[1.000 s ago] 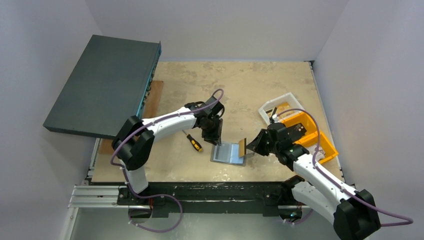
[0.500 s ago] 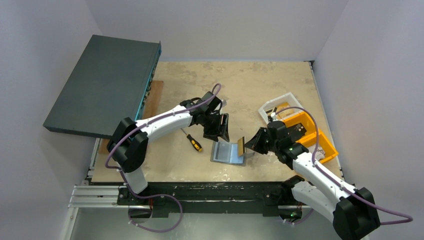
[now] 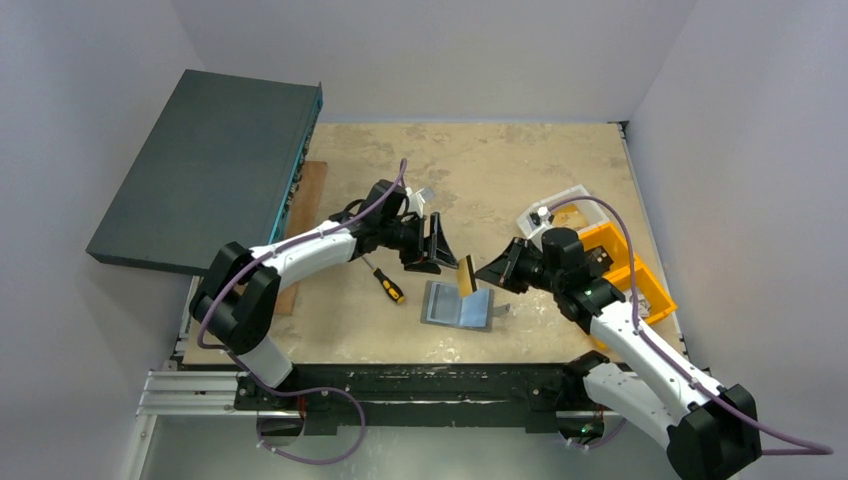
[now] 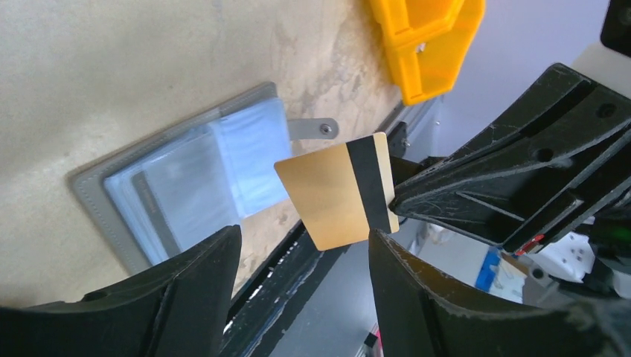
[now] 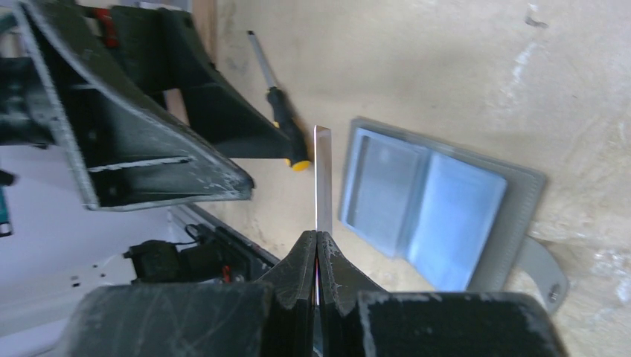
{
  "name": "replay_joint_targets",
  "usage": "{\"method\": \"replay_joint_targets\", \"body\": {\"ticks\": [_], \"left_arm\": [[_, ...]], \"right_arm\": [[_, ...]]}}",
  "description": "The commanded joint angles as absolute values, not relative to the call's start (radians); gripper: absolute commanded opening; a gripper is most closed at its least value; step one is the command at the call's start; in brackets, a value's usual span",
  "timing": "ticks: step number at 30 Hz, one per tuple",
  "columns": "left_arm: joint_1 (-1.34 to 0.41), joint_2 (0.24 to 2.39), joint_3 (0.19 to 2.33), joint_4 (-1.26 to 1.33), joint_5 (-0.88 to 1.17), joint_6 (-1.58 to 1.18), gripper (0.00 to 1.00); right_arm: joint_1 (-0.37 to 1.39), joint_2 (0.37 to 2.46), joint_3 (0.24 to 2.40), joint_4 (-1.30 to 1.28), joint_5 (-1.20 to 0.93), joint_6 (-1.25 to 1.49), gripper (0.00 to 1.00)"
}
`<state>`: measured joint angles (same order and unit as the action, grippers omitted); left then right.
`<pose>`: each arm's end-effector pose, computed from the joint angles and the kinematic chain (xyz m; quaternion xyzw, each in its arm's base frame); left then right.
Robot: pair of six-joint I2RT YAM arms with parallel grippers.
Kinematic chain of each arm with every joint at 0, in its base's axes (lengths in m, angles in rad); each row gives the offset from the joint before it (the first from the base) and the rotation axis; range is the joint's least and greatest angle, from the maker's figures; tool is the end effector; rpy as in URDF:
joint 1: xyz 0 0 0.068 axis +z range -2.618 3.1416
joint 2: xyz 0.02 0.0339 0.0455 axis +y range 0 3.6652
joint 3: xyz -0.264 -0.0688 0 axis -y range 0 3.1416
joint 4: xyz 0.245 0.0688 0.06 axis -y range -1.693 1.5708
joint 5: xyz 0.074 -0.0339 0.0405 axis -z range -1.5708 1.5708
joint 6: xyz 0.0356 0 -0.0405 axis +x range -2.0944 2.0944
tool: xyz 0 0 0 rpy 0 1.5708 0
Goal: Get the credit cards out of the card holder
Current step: Place the credit card in the storage box.
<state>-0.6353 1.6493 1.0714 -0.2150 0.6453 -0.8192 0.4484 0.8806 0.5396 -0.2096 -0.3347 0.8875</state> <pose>0.2695 -0.2253 0.2201 0.0392 0.8849 -0.4583 0.0736 0.1703 0.0949 0.2354 0.1080 0.8576 0.4123 0.2879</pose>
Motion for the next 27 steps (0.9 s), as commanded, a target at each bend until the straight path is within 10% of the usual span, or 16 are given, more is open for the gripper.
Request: {"method": "replay_joint_targets", "body": {"ticks": [1,13,21,27], "left_arm": [[-0.631,1.600,1.012,0.037,0.774,-0.925,0.63],[-0.631,1.589,0.928,0.333,0.864,-1.138,0.59],[-0.631,1.583,0.914,0.387,0.873,-1.189,0.00],[-0.631,1.577,0.909,0.425,0.878,-1.230,0.00]], "right_arm": [[0.445,0.865,0.596,-0.140,-0.405,0.933,0.00],[0.444,0.870,0.630,-0.104,-0.431,0.970,0.00],[0.445,0.870,0.613,-0.099,-0.425,0.971,0.00],[0.445,0.874,0.595,-0.064,-0.434,0.983,0.18]]}}
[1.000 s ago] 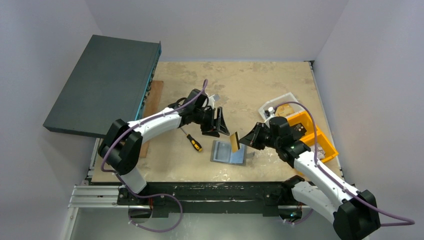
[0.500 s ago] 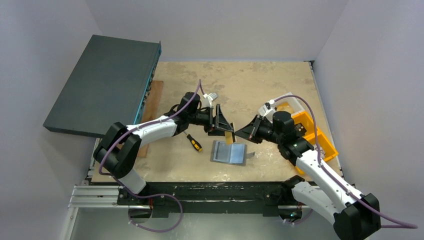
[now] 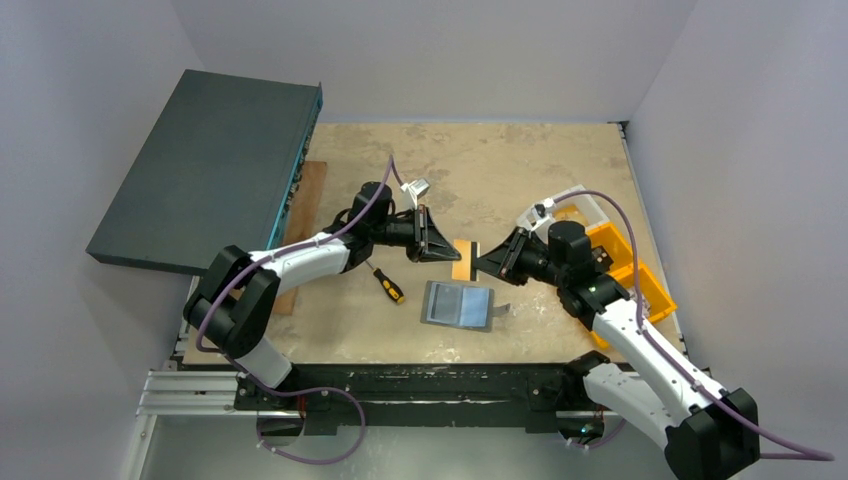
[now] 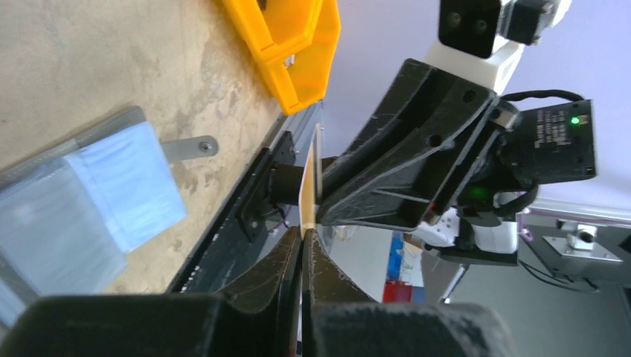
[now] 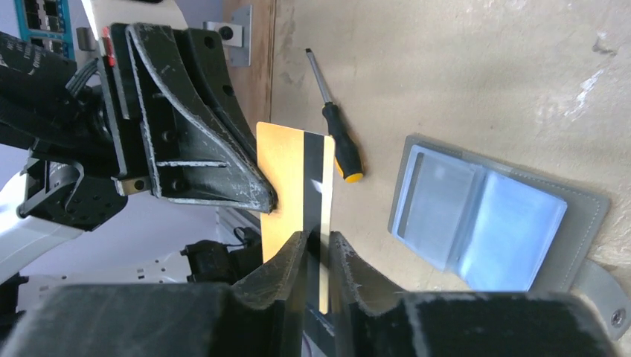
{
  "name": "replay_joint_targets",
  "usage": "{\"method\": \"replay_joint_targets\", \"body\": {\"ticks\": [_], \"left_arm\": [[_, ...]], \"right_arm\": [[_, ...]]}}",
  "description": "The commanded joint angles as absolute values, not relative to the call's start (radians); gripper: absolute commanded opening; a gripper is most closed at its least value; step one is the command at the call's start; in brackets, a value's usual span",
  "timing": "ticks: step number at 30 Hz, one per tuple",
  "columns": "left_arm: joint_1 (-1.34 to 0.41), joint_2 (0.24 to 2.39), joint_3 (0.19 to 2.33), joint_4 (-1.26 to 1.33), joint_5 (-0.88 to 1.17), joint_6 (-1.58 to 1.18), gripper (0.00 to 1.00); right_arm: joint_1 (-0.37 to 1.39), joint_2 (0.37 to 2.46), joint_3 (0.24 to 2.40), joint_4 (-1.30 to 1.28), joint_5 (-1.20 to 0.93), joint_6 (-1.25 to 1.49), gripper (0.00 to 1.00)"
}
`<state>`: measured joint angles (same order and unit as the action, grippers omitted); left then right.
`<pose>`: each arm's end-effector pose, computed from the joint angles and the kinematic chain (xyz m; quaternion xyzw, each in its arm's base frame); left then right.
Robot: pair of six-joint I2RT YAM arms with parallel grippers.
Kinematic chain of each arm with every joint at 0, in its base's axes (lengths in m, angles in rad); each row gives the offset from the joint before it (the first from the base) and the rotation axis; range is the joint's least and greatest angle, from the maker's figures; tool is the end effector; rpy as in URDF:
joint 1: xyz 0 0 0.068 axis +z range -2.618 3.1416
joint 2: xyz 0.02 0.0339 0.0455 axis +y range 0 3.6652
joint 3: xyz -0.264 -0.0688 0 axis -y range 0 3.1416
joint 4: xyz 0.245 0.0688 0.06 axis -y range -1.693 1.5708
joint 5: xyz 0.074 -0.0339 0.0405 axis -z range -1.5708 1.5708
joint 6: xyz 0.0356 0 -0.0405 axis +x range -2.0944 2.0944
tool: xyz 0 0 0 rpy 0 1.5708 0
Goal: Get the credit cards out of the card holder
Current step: Place the credit card in the storage box.
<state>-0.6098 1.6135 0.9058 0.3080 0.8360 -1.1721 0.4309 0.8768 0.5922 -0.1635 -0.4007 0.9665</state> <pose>0.2690 -0.2201 0.2255 0.0042 0.7940 -0.6055 0.0544 0.1753 0.0959 0.2590 0.1174 0.8281 0.4646 0.2911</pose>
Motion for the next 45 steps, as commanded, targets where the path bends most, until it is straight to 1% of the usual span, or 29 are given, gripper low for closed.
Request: {"method": "replay_joint_targets", "body": {"ticks": [1,2,4,6,9,10,11,16,17,19,20,22,23,27,29,30,32,34,39,45], "left_arm": [[-0.631,1.577,0.906,0.440,0.881,-1.246,0.00],[-0.632,1.576,0.905,0.462,0.885,-1.263,0.00],[-0.632,1.576,0.903,0.499,0.889,-1.295,0.00],[-0.631,1.577,0.902,0.548,0.897,-1.328,0.00],[-0.630,1.583,0.904,0.590,0.909,-1.366,0.00],[-0.632,1.585,0.905,0.590,0.912,-1.369,0.00],[-0.631,1.586,0.906,0.591,0.913,-1.371,0.00],[-0.631,1.580,0.903,0.558,0.910,-1.354,0.00],[-0.631,1.573,0.907,0.535,0.909,-1.331,0.00],[-0.631,1.558,0.921,0.454,0.899,-1.280,0.02],[-0.631,1.550,0.933,0.398,0.890,-1.248,0.07],[-0.631,1.532,0.964,0.271,0.869,-1.167,0.21],[-0.631,1.522,0.986,0.169,0.851,-1.120,0.31],[-0.634,1.499,1.099,-0.209,0.745,-0.933,0.64],[-0.634,1.492,1.148,-0.367,0.668,-0.862,0.76],[-0.634,1.488,1.170,-0.432,0.634,-0.831,0.80],[-0.634,1.471,1.201,-0.536,0.571,-0.775,0.84],[-0.634,1.440,1.213,-0.611,0.519,-0.724,0.86],[-0.639,1.342,1.216,-0.744,0.456,-0.613,0.86],[-0.645,1.247,1.185,-0.836,0.390,-0.512,0.87]], "right_arm": [[0.444,0.873,0.589,-0.051,-0.439,0.990,0.25],[0.444,0.872,0.582,-0.035,-0.443,0.997,0.32],[0.445,0.868,0.567,-0.007,-0.452,1.015,0.40],[0.445,0.870,0.555,0.024,-0.461,1.030,0.42],[0.445,0.862,0.534,0.071,-0.472,1.058,0.41],[0.444,0.855,0.528,0.079,-0.471,1.068,0.37],[0.443,0.848,0.527,0.082,-0.468,1.075,0.32],[0.436,0.815,0.524,0.058,-0.444,1.083,0.02],[0.435,0.809,0.524,0.046,-0.437,1.081,0.00],[0.434,0.801,0.527,0.025,-0.423,1.070,0.00],[0.434,0.796,0.532,0.008,-0.415,1.063,0.00],[0.435,0.784,0.541,-0.029,-0.388,1.048,0.00],[0.436,0.779,0.546,-0.052,-0.373,1.041,0.00],[0.434,0.764,0.579,-0.148,-0.284,1.005,0.00],[0.433,0.771,0.593,-0.186,-0.240,0.992,0.00],[0.432,0.778,0.597,-0.198,-0.220,0.990,0.00],[0.418,0.810,0.607,-0.226,-0.179,0.983,0.00],[0.387,0.842,0.614,-0.235,-0.164,0.976,0.00],[0.281,0.915,0.654,-0.244,-0.107,0.951,0.00],[0.175,1.034,0.731,-0.258,-0.050,0.916,0.00]]}}
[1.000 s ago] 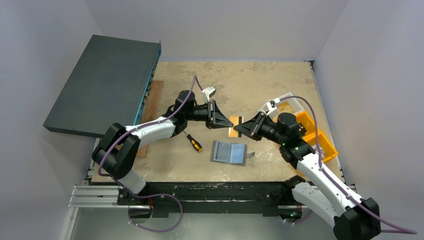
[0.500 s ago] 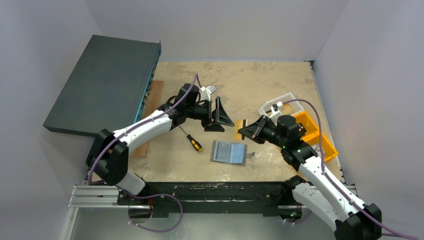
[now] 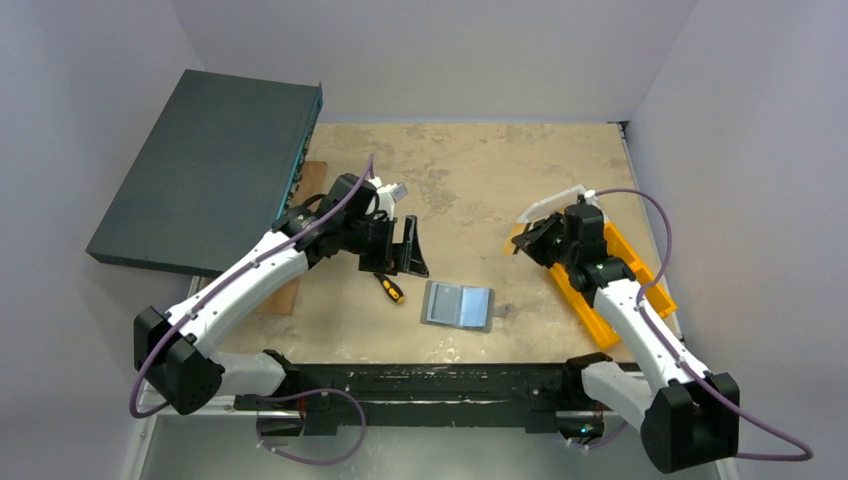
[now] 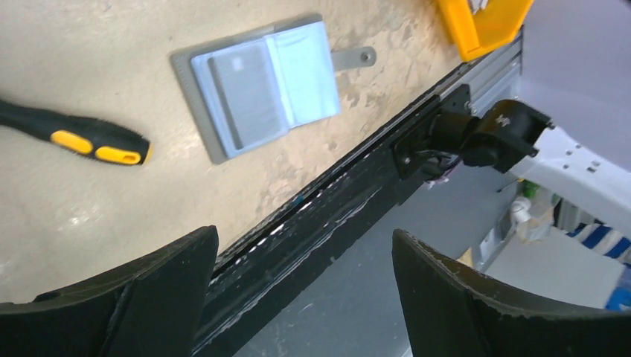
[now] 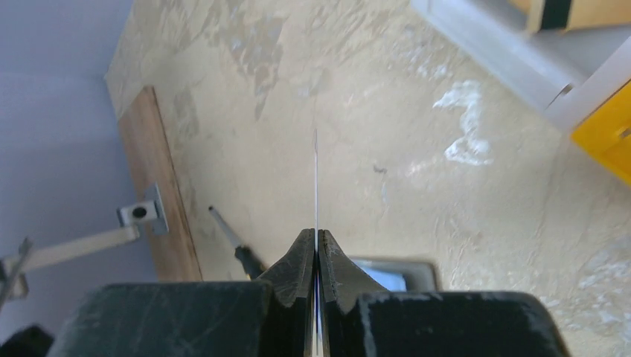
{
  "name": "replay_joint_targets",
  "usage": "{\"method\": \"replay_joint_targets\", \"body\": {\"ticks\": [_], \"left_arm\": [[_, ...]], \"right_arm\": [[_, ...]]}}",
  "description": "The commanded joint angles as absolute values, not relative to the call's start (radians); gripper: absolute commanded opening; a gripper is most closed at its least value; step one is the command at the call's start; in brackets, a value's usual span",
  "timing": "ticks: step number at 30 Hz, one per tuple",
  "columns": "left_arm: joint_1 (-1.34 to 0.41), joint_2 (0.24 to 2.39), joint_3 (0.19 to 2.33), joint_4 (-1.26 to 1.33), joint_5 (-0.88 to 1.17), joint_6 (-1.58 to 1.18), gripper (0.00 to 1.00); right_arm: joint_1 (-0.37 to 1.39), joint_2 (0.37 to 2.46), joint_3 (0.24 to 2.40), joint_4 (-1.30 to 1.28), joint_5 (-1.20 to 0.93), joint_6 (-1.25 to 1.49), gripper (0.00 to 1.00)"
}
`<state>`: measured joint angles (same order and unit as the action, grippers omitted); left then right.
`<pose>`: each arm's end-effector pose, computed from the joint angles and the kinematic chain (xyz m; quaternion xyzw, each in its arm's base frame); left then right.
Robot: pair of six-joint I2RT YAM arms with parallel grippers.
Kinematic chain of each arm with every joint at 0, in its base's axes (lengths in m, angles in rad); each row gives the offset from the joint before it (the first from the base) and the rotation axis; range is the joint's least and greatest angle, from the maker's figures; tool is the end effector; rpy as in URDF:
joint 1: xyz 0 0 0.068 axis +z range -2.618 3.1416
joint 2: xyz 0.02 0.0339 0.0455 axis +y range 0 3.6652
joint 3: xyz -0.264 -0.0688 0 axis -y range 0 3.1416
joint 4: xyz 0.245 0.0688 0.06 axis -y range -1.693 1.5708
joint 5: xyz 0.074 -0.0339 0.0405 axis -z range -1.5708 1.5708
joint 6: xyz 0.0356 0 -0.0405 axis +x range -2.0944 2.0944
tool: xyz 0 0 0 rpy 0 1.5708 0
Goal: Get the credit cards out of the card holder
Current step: Place the credit card in the storage box.
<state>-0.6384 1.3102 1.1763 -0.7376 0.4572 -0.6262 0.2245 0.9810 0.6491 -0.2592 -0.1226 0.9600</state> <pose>0.2083 -0.1741 0.3143 0.0832 0.9146 -0.3689 0.1433 0.2088 0.0521 0.2489 0.2897 0.8322 0.3070 0.3594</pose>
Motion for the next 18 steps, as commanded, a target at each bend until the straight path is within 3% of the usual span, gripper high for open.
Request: {"method": "replay_joint_targets", "body": {"ticks": [1,18], "left_arm": [[-0.645,1.234,1.177,-0.845,0.383,-0.499,0.87],[-0.645,1.180,1.115,-0.815,0.391,-0.446,0.88]], "right_arm": [[0.157,1.057,0.746,-0.259,-0.034,0.909,0.00],[-0.106,1.453,0.946,-0.132,0.015,0.880,0.00]]}}
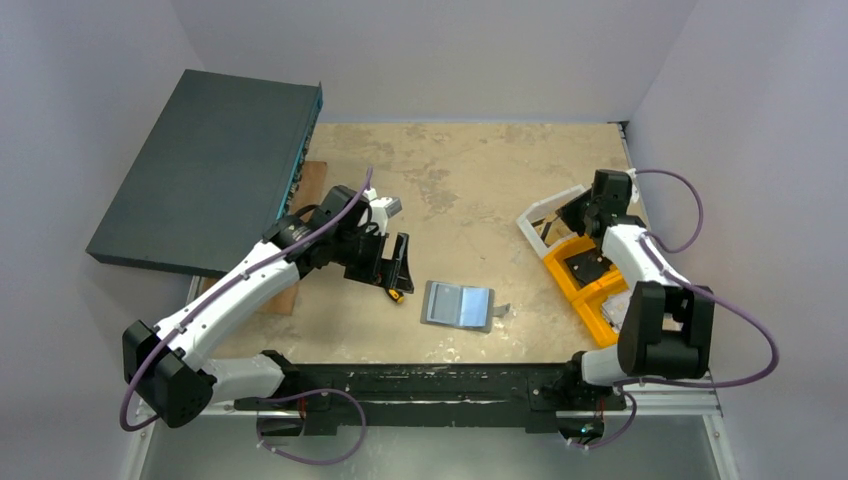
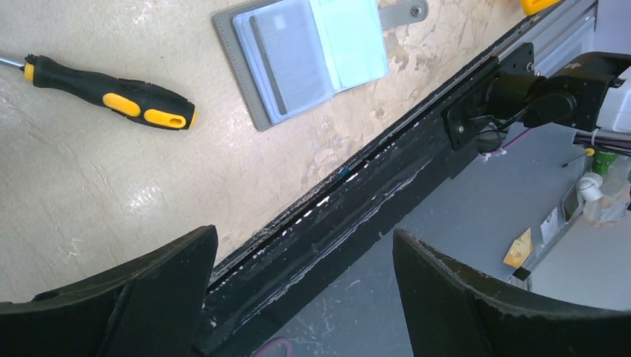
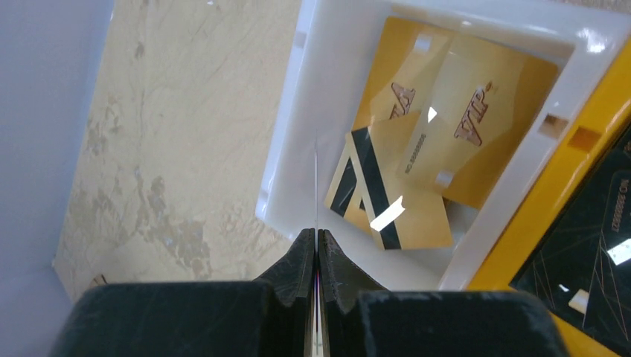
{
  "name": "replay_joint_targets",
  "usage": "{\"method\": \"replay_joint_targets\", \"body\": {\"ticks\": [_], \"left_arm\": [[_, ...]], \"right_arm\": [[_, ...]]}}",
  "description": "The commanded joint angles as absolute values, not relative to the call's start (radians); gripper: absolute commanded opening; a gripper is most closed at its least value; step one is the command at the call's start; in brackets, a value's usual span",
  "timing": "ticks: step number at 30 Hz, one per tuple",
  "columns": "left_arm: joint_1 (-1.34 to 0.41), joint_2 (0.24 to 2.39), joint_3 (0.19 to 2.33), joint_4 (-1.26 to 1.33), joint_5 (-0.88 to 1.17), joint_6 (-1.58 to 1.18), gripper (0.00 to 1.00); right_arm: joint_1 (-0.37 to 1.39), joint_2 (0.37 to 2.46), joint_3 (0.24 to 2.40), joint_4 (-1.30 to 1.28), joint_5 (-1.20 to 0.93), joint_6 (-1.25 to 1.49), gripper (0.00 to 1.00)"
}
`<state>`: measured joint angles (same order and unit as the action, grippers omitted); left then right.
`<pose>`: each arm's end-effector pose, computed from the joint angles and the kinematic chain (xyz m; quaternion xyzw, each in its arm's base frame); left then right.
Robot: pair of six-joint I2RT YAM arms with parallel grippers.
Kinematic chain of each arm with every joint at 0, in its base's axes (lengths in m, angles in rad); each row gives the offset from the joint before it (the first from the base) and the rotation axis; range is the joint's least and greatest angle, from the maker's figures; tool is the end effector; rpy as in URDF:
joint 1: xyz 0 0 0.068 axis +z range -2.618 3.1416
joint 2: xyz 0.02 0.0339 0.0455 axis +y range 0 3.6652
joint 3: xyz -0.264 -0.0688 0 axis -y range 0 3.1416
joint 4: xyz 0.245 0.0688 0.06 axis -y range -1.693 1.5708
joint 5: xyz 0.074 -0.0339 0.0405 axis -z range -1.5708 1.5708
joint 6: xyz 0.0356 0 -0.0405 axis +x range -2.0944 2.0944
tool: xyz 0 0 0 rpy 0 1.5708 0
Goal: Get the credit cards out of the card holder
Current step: Place the credit card in the storage box.
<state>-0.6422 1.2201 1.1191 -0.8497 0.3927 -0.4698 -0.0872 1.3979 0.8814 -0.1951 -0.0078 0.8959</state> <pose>0.1850 -0.1554 0.3094 0.1397 0.9254 -0.3157 0.1561 0.2991 -0.0259 0.2332 0.4277 0.8023 0.1671 0.3815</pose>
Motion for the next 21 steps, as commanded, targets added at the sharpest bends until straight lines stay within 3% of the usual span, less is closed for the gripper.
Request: {"method": "replay_joint_targets", "body": {"ticks": [1,8,16,21], "left_arm": [[-0.645,1.180,1.114,-0.816,0.391,-0.446,0.88],[-0.645,1.191,1.117,-0.819,0.392,-0.445,0.88],[-0.645,1.220,1.129,-0.822,0.396,-0.448,0.88],[-0.644,1.237,1.134,-0.821,0.398,-0.455,0.88]], "right_arm": [[-0.111,1.474,0.953,-0.123,0.011,0.880,0.00],[-0.117,1.584,1.000,-0.101,0.004,0.889,0.01],[-0.117,1.612,1.032,-0.132,-0.020,0.864,0.21],[-0.117,1.576,1.049,-0.171,-0.032,0.832,0.43]]}}
